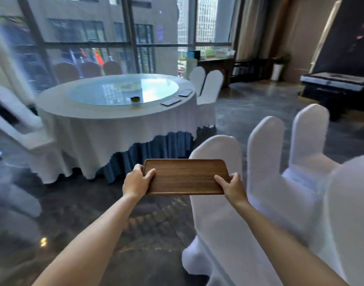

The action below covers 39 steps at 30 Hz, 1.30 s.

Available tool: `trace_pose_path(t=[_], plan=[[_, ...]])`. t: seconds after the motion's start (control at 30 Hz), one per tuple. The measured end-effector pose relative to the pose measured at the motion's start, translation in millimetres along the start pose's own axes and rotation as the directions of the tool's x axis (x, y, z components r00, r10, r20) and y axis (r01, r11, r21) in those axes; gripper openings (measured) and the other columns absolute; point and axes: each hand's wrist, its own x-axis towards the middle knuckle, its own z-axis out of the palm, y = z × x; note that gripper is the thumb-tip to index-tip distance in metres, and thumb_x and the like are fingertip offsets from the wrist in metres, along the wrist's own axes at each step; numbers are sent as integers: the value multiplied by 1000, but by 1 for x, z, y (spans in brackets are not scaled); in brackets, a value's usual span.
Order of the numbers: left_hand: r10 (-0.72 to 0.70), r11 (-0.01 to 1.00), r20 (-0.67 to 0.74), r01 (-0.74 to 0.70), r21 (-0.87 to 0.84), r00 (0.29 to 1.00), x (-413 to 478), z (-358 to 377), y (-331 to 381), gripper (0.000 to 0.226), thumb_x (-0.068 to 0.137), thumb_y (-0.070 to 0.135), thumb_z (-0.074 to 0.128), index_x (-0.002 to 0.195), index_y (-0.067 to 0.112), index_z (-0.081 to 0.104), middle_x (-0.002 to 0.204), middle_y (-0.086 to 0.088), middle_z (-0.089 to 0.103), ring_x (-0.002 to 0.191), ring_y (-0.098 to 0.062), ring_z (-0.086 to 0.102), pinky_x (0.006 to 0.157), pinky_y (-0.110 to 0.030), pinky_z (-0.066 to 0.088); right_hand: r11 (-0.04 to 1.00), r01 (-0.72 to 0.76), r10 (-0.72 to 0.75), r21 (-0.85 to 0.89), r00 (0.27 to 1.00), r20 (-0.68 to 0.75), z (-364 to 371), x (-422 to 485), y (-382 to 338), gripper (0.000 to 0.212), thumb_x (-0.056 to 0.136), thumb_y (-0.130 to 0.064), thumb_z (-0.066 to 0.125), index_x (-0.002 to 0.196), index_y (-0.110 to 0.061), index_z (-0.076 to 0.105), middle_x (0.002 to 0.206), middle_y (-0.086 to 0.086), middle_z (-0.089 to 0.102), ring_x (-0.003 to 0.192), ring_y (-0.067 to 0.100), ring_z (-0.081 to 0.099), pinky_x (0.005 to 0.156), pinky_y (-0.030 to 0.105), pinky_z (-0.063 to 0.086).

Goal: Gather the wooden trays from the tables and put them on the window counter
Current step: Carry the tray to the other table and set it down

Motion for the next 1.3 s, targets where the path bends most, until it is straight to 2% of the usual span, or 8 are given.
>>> trace_pose_path(t=[0.17,0.33,0.5,0.7,0.87,1.03,1.17,1.3], plan=[[-39,999,-78,41,19,996,68,-34,-40,42,89,39,55,108,1,54,104,-19,67,95,-35,61,76,-38,46,999,51,-50,-6,991,122,77,49,-44,39,84,-43,60,98,-11,42,94,5,56,85,22,57,77,37,49],[-106,994,-132,107,-1,986,152,-40,-71,46,88,40,55,112,1,53,109,-18,66,101,-35,59,83,-41,47,995,99,-96,-10,981,166,150,123,-77,54,83,-44,61,115,-4,43,100,3,50,90,20,49,76,30,37],[-153,988,-174,153,-14,973,255,-36,-86,45,88,41,56,111,2,53,113,-18,65,108,-35,57,86,-40,45,990,138,-134,-3,969,208,220,218,-110,53,83,-46,59,114,-6,43,99,3,52,85,18,49,70,28,35],[-147,989,-211,145,-25,966,380,-34,-80,45,87,40,57,109,1,52,108,-18,65,103,-35,58,78,-35,42,987,160,-155,-5,963,221,280,331,-162,53,84,-47,58,112,-5,43,95,2,49,84,19,49,70,30,36],[-169,986,-171,167,-25,971,468,-4,-77,46,87,41,57,111,2,52,110,-19,65,102,-35,59,81,-37,45,991,130,-120,-35,970,209,313,409,-169,53,85,-47,57,113,-5,43,94,2,49,82,19,48,68,30,36],[-155,988,-75,156,7,985,565,57,-71,50,88,42,55,116,0,50,115,-21,63,106,-37,58,87,-39,45,994,77,-65,-80,988,142,337,500,-154,53,84,-46,59,112,-4,44,92,1,49,80,18,47,55,26,32],[-129,992,33,129,7,991,660,108,-61,50,89,43,54,116,1,48,113,-20,62,101,-35,58,81,-39,45,996,3,5,-92,996,86,359,586,-147,54,83,-46,59,113,-4,44,98,6,53,85,21,48,70,30,36],[-111,992,93,116,-48,989,756,141,-41,49,88,38,57,114,-2,48,113,-24,61,102,-37,57,78,-35,40,990,-56,63,-127,996,58,376,672,-162,56,82,-49,58,114,-5,44,105,9,56,87,22,49,72,31,38]])
